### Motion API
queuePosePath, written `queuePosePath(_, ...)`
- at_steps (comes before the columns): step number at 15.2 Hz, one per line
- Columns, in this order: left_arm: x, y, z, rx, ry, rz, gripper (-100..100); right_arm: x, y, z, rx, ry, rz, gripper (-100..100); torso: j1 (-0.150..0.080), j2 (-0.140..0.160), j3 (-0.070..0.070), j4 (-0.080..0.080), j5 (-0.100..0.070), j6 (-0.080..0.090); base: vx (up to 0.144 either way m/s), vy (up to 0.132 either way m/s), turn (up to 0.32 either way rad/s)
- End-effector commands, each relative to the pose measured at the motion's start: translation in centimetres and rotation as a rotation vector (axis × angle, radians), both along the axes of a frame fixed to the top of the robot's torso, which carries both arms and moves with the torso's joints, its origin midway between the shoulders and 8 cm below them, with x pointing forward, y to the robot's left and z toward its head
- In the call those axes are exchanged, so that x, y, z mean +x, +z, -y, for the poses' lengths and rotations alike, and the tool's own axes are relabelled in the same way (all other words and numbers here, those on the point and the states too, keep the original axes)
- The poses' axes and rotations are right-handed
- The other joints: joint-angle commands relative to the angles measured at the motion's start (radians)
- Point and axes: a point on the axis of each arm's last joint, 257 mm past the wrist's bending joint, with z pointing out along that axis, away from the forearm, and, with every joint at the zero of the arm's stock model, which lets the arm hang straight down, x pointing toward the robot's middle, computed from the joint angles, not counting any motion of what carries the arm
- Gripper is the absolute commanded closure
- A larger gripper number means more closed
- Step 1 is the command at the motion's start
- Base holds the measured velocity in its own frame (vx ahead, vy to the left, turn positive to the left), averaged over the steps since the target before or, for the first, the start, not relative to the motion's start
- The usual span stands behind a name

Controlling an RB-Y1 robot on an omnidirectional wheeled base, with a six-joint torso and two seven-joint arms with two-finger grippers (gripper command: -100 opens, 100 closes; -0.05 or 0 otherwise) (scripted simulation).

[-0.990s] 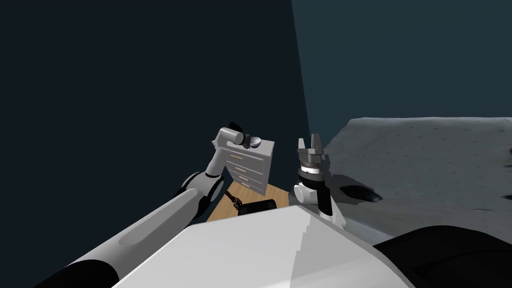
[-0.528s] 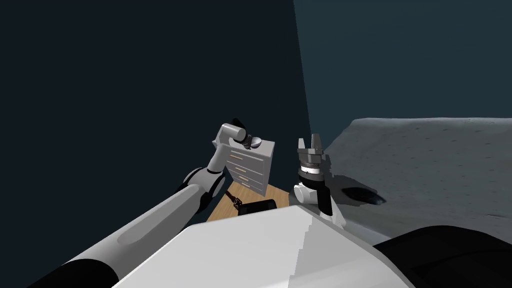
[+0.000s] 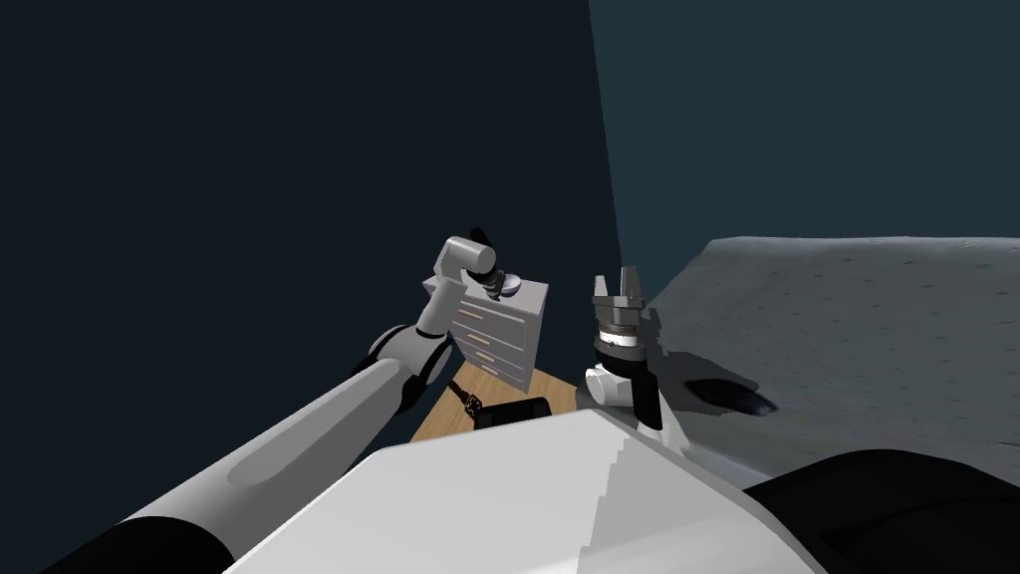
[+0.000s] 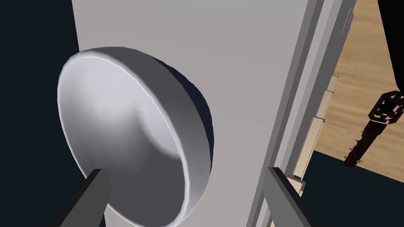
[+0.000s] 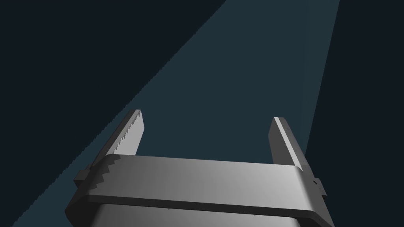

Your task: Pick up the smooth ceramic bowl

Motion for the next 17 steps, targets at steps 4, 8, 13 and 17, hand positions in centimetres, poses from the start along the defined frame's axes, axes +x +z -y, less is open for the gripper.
queuePosePath(4, -1.5, -0.3, -0.3, 0.052, -0.005, -0.058, -100, 0.0, 0.0, 0.0, 0.000, 0.000, 0.000, 0, 0.000, -0.001, 0.000, 0.000, 0.000, 0.000, 0.030, -0.023, 0.010)
queuePosePath(8, -3.1, -0.5, -0.8, 0.110, -0.010, -0.120, -100, 0.0, 0.0, 0.0, 0.000, 0.000, 0.000, 0, 0.000, -0.001, 0.000, 0.000, 0.000, 0.000, 0.031, -0.022, -0.016)
queuePosePath(13, -3.7, -0.6, -1.0, 0.133, -0.010, -0.144, -100, 0.0, 0.0, 0.0, 0.000, 0.000, 0.000, 0, 0.000, -0.001, -0.001, 0.000, 0.000, 0.000, 0.030, -0.019, -0.015)
queuePosePath(17, -2.3, -2.0, -1.8, 0.133, 0.006, -0.147, -100, 0.0, 0.0, 0.0, 0.000, 0.000, 0.000, 0, 0.001, 0.003, 0.001, 0.000, 0.000, 0.000, -0.022, -0.004, -0.052)
